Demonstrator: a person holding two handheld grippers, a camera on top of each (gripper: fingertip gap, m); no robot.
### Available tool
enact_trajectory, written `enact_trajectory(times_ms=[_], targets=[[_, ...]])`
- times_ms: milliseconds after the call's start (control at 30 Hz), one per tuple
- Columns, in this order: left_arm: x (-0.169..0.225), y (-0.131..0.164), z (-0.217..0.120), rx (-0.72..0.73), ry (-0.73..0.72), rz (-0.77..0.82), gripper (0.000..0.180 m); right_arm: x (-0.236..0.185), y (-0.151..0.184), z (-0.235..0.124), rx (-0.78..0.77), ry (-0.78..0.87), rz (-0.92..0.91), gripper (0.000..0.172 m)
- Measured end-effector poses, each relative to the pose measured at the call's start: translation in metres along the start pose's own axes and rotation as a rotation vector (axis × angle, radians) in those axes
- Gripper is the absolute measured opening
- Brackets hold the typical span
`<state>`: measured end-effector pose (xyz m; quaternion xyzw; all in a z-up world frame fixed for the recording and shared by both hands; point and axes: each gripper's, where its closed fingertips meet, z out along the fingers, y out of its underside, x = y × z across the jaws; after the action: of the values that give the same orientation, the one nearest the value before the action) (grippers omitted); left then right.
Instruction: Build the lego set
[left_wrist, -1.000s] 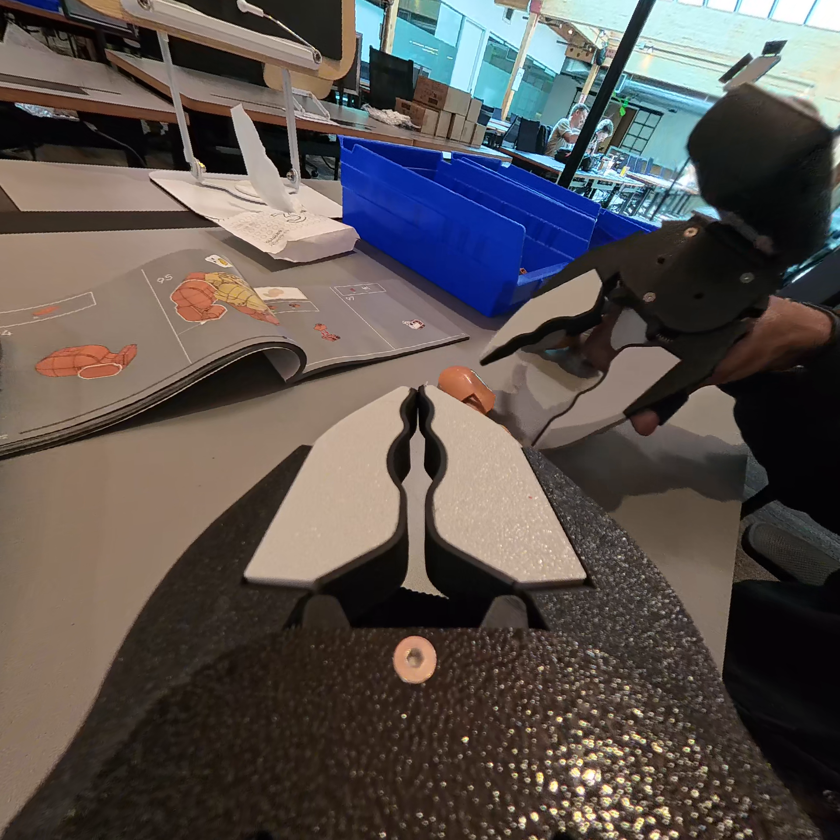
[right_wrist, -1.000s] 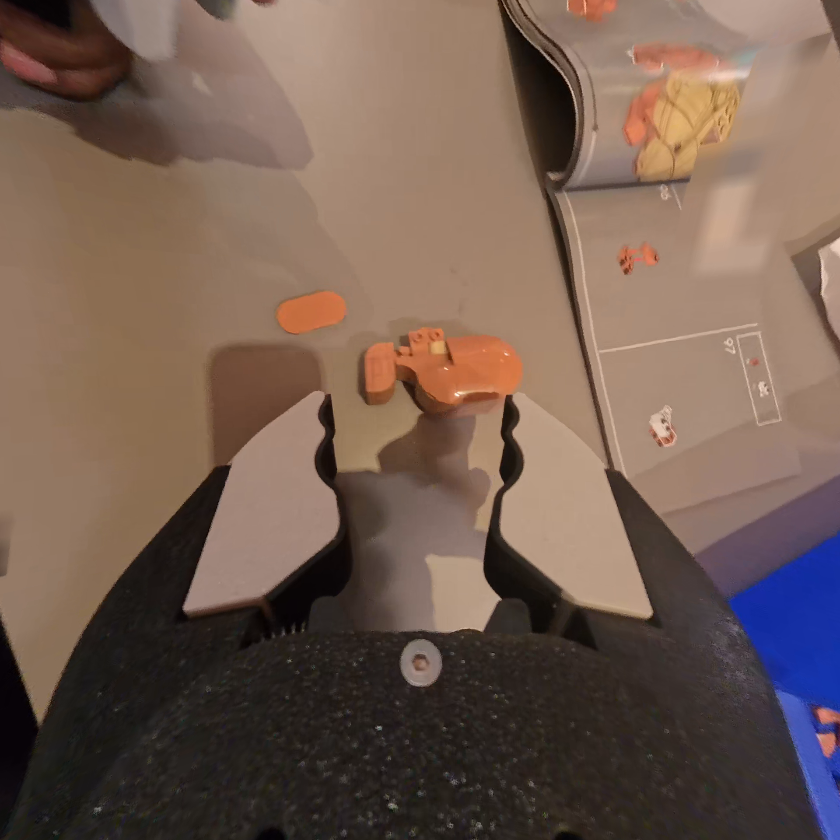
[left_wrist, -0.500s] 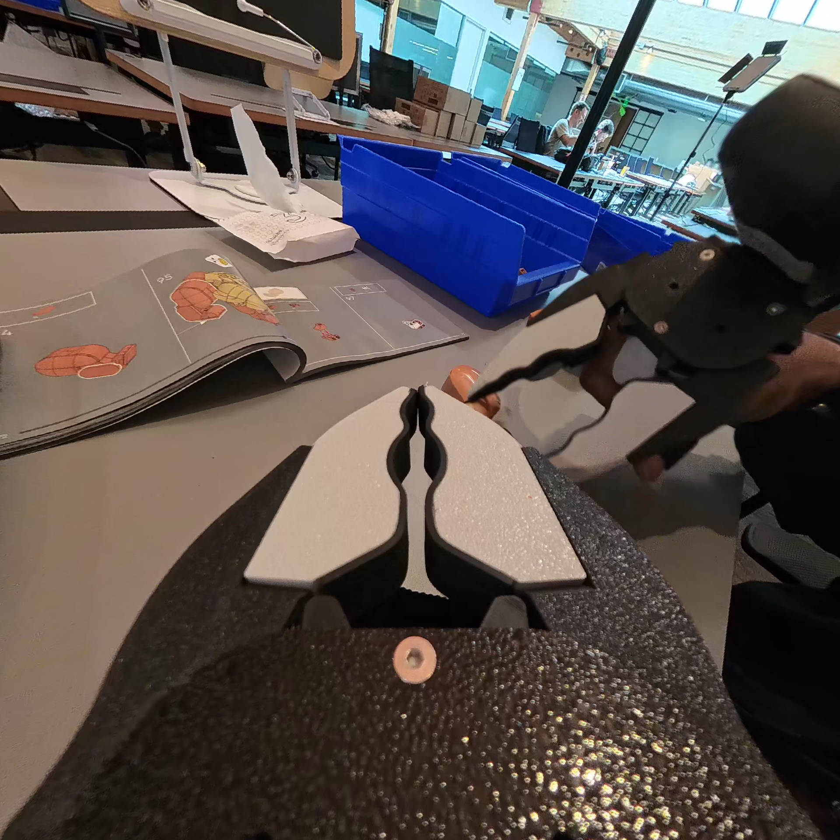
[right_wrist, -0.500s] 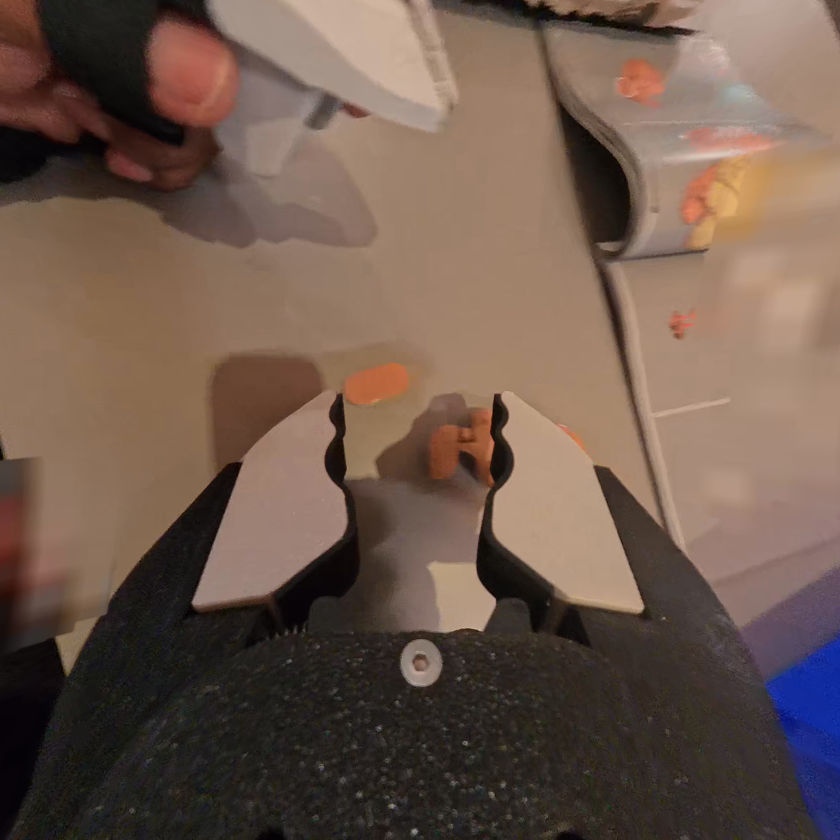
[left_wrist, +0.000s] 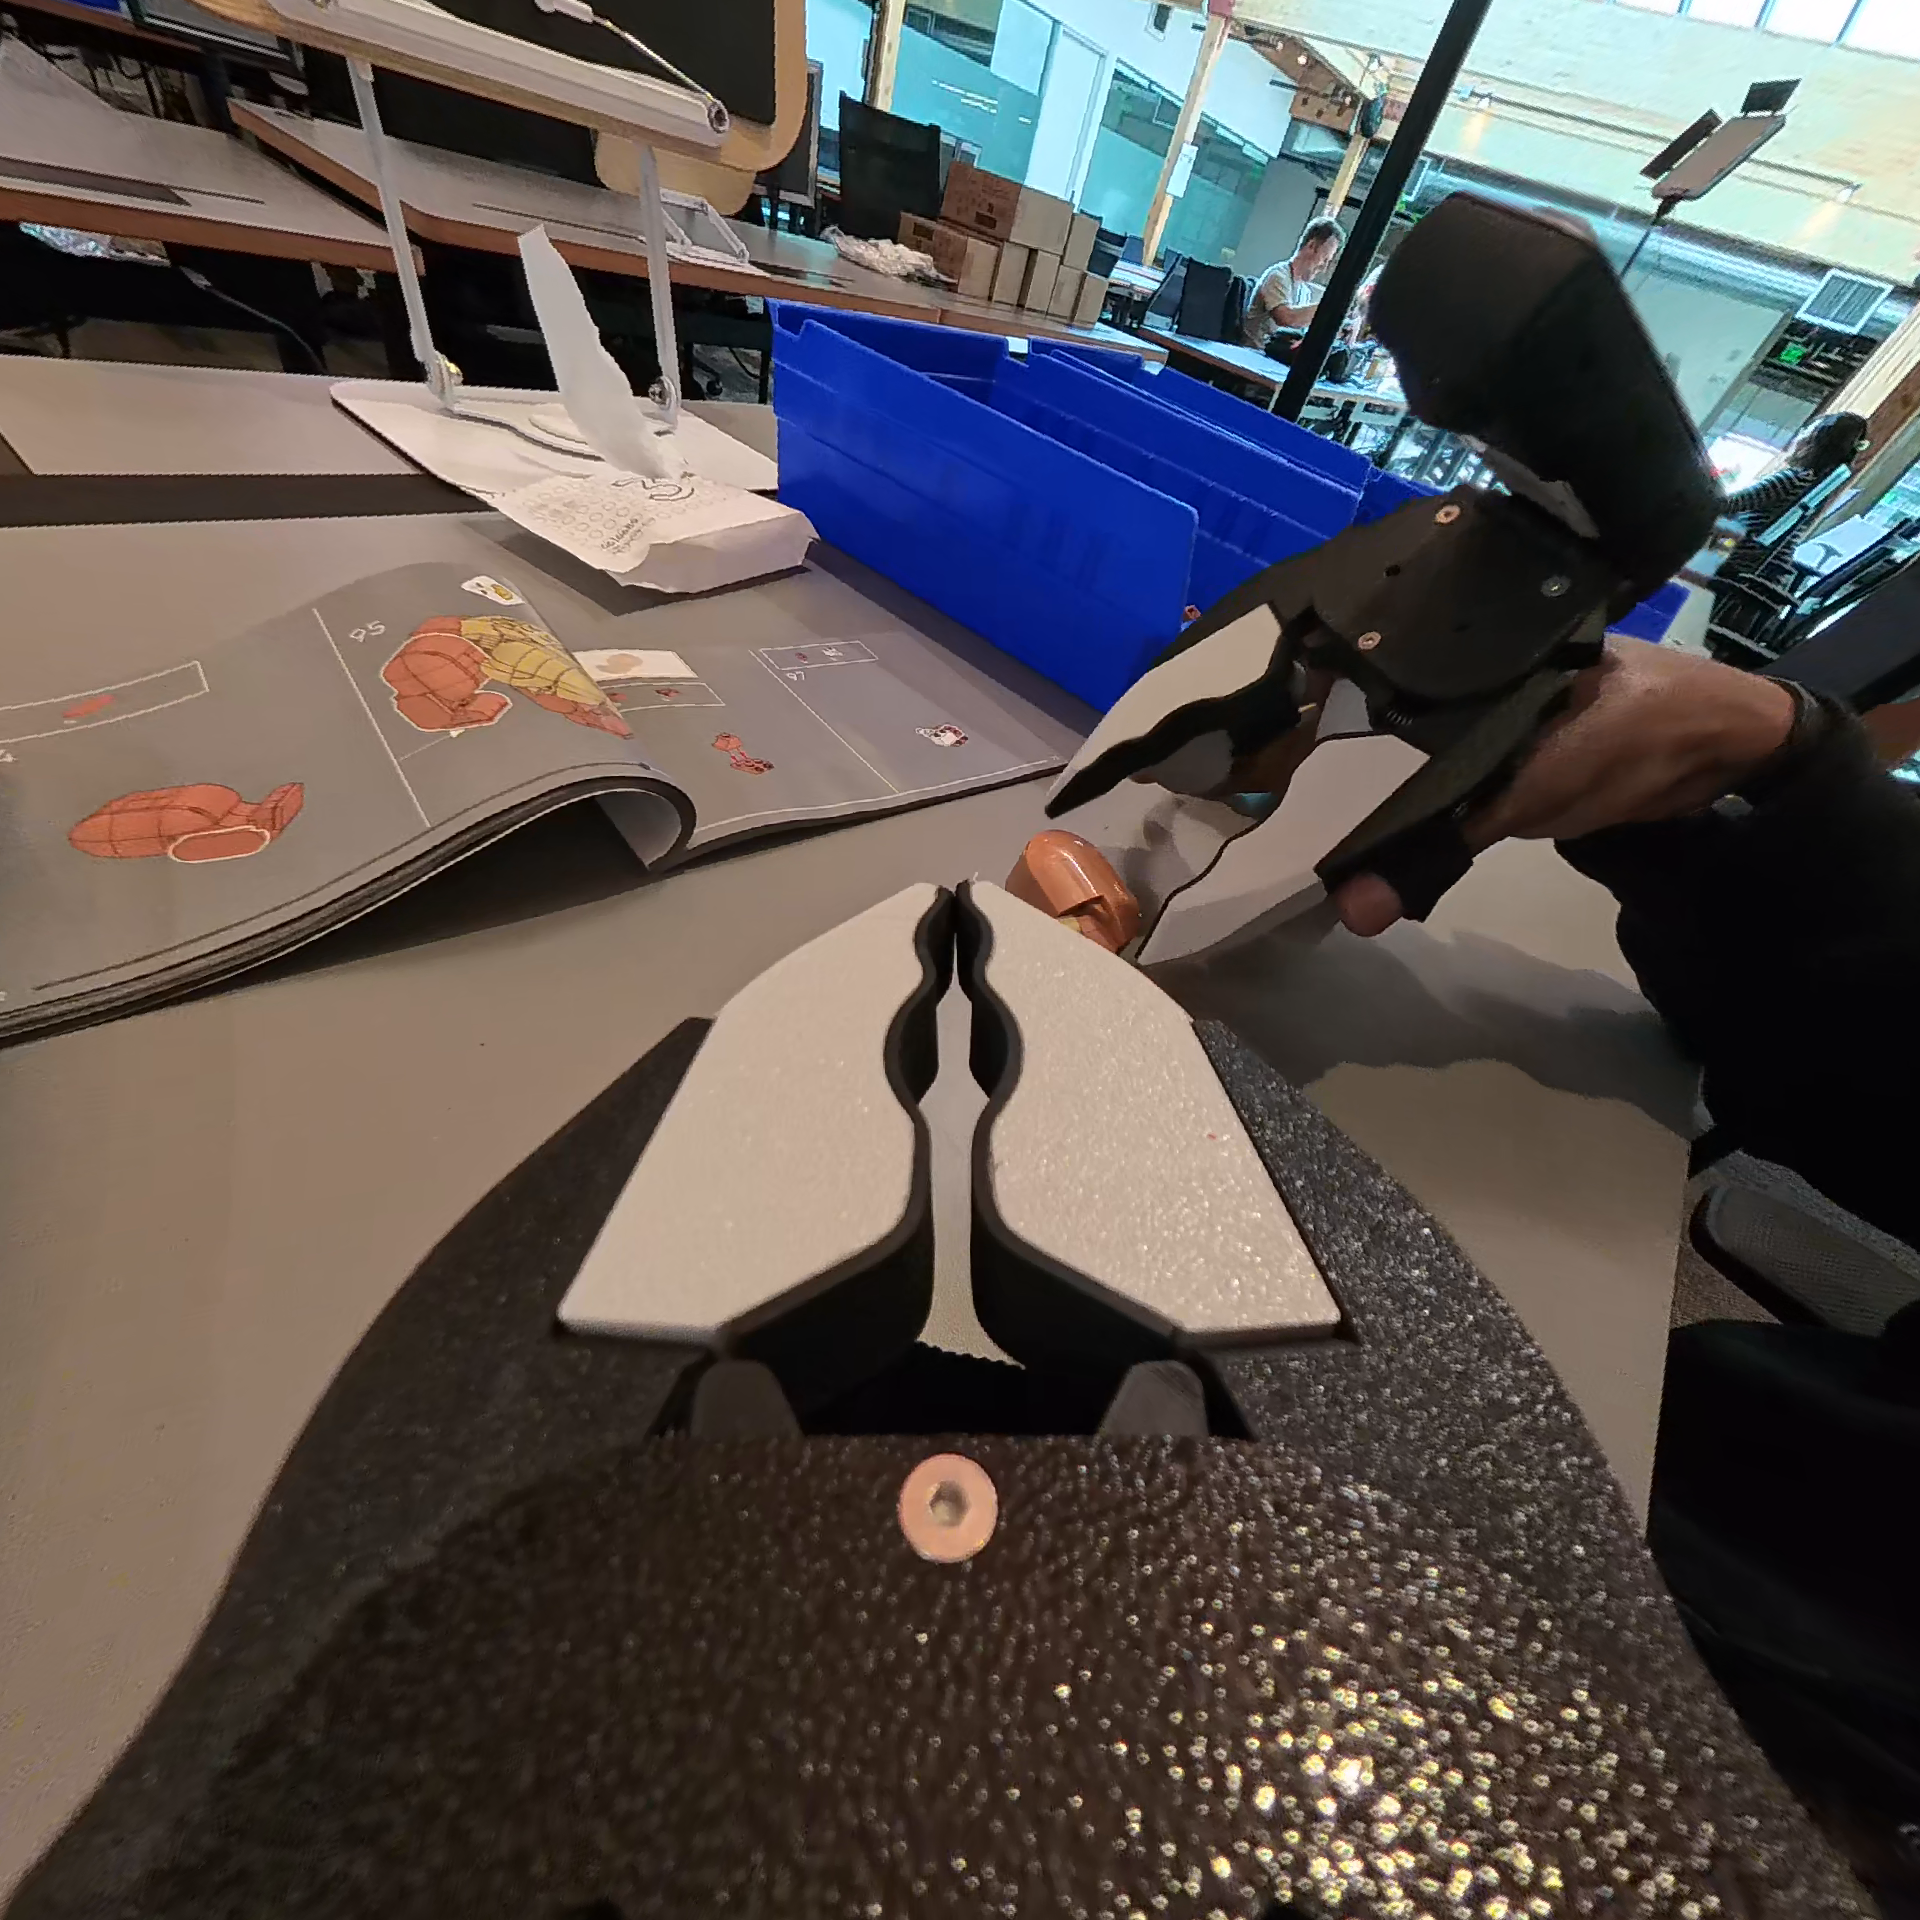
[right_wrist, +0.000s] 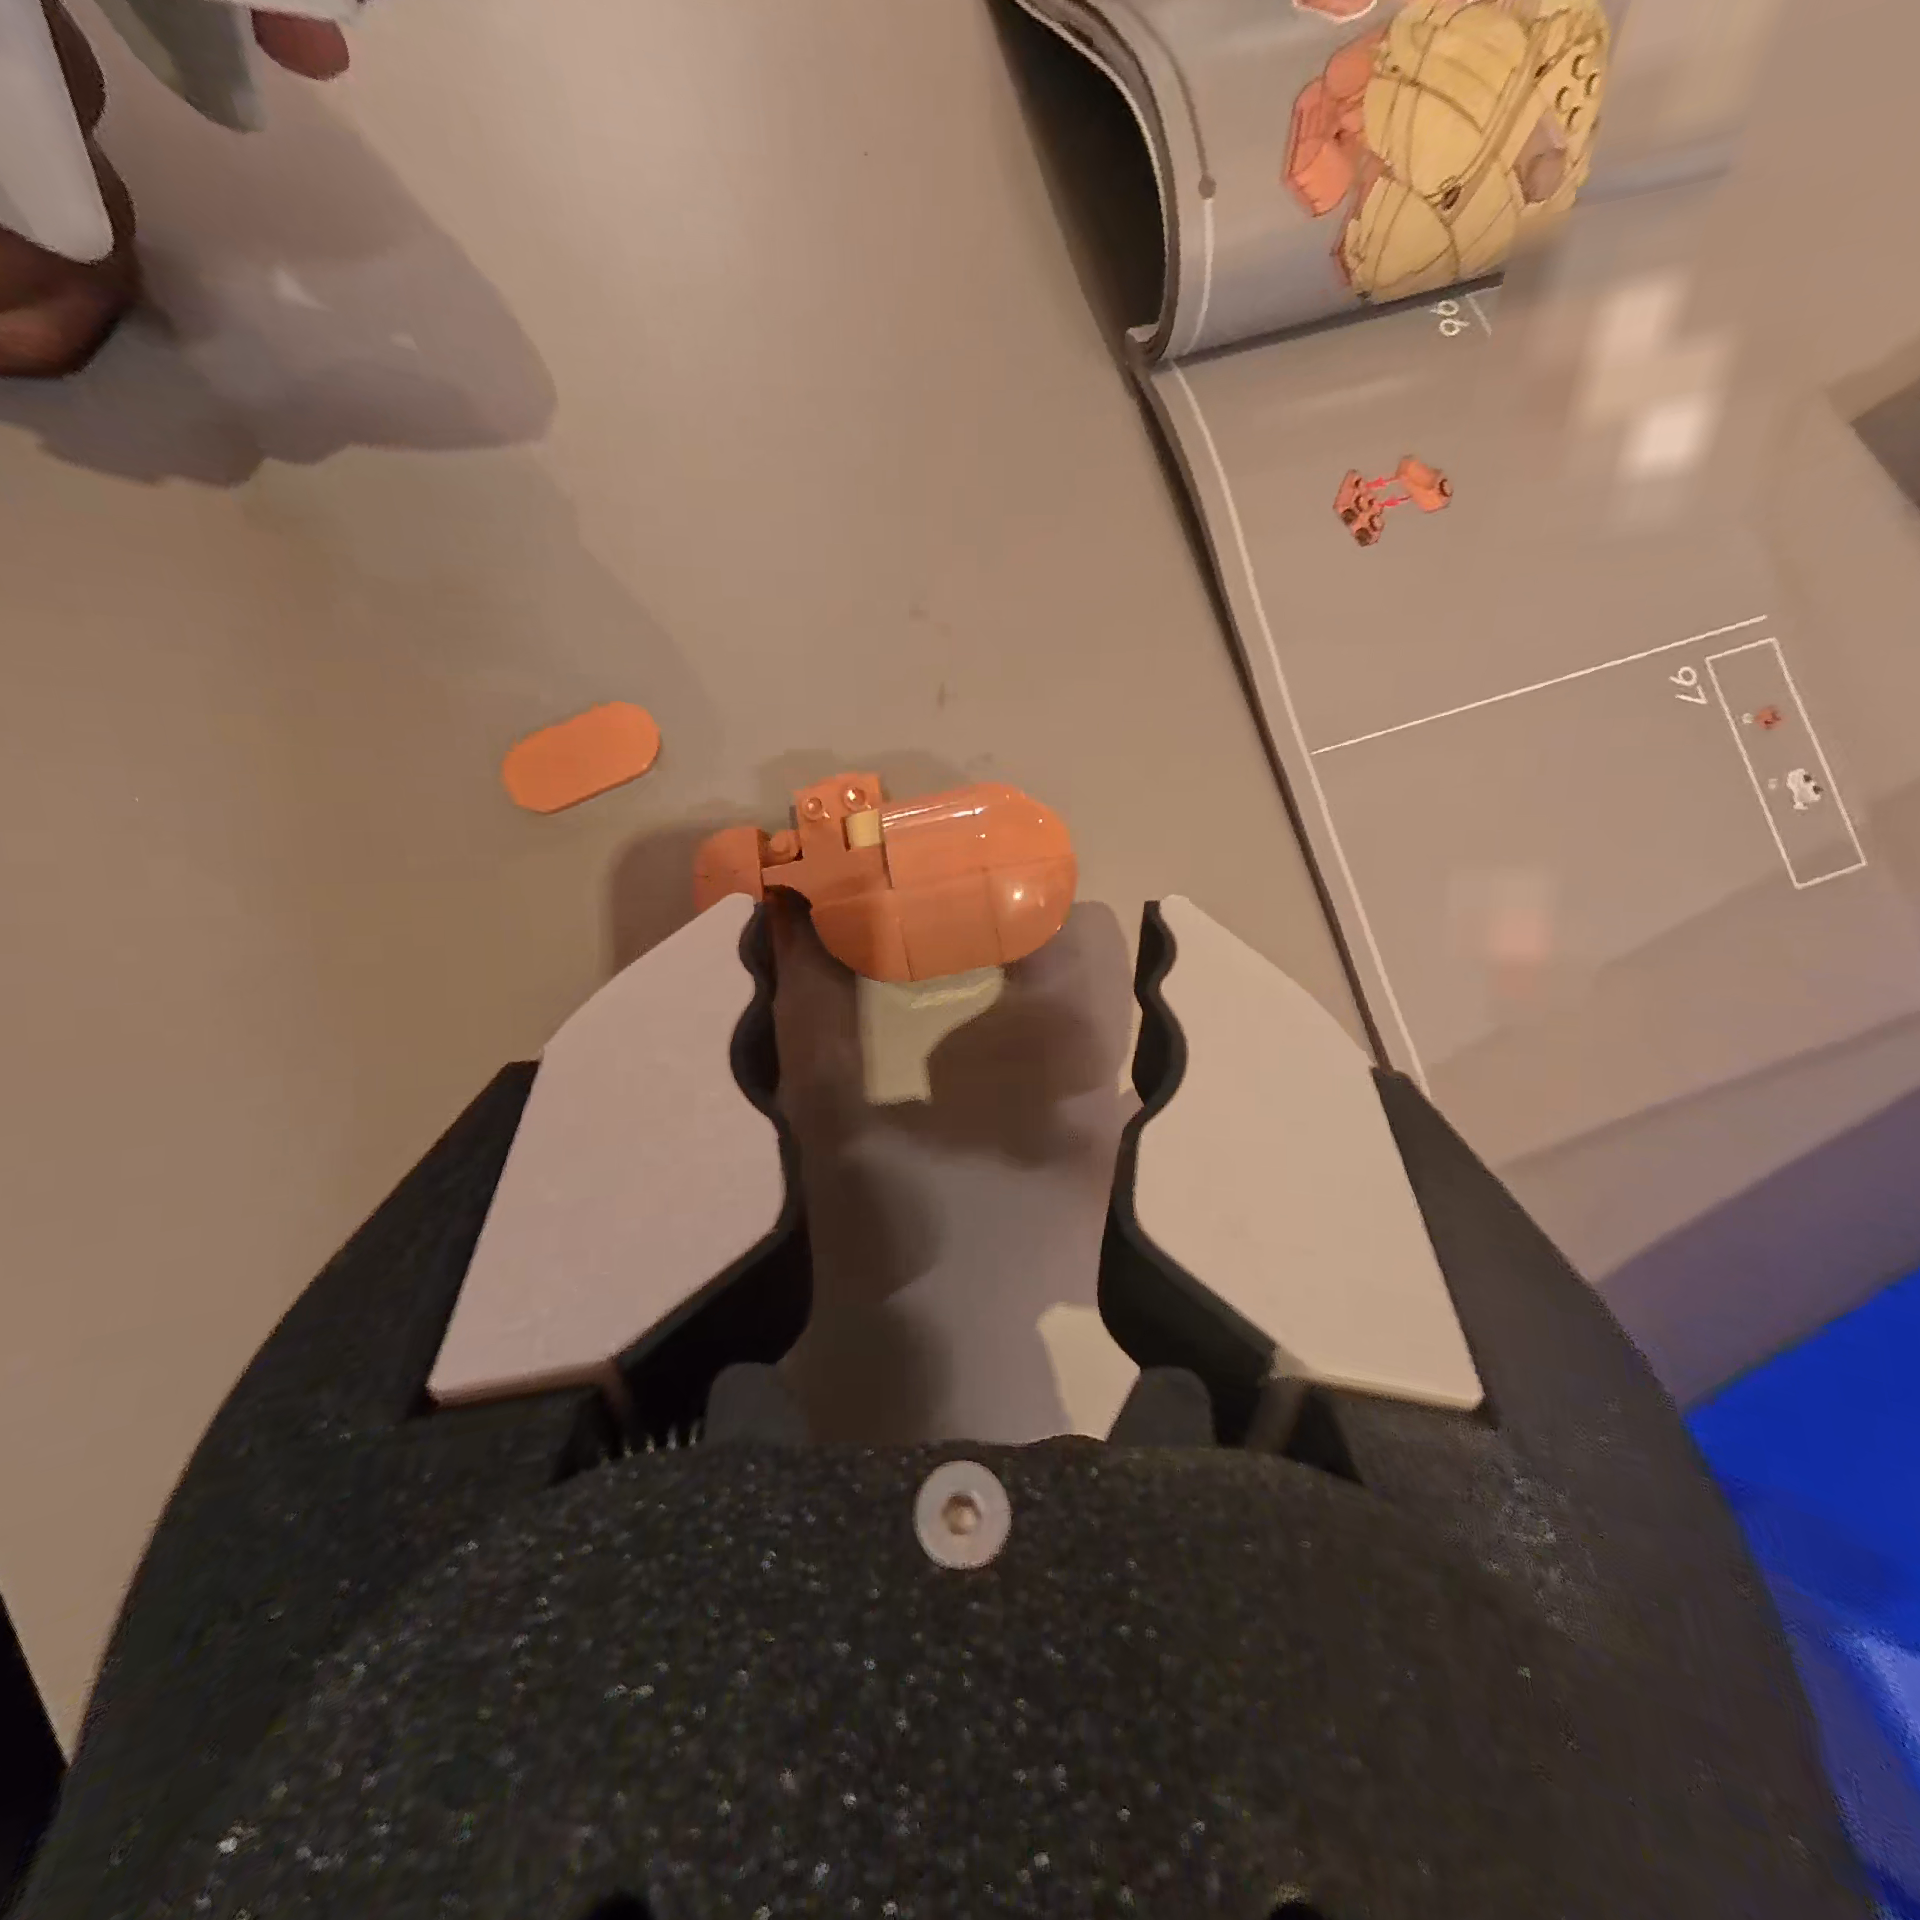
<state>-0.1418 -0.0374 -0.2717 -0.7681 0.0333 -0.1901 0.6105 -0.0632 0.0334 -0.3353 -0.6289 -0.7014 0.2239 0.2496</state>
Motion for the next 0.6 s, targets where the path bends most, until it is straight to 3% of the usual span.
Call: enact_trajectory(times_ms=[433,600], targets=[[0.000,0.000,0.000,-0.001,0.004,-0.002,0.000,0.003,0.002,-0.005,-0.093,-0.045,-0.209,0.056],[0.001,0.001,0.001,-0.010,0.007,-0.001,0.000,-0.064,-0.027,-0.012,0.013,-0.216,-0.304,0.050]])
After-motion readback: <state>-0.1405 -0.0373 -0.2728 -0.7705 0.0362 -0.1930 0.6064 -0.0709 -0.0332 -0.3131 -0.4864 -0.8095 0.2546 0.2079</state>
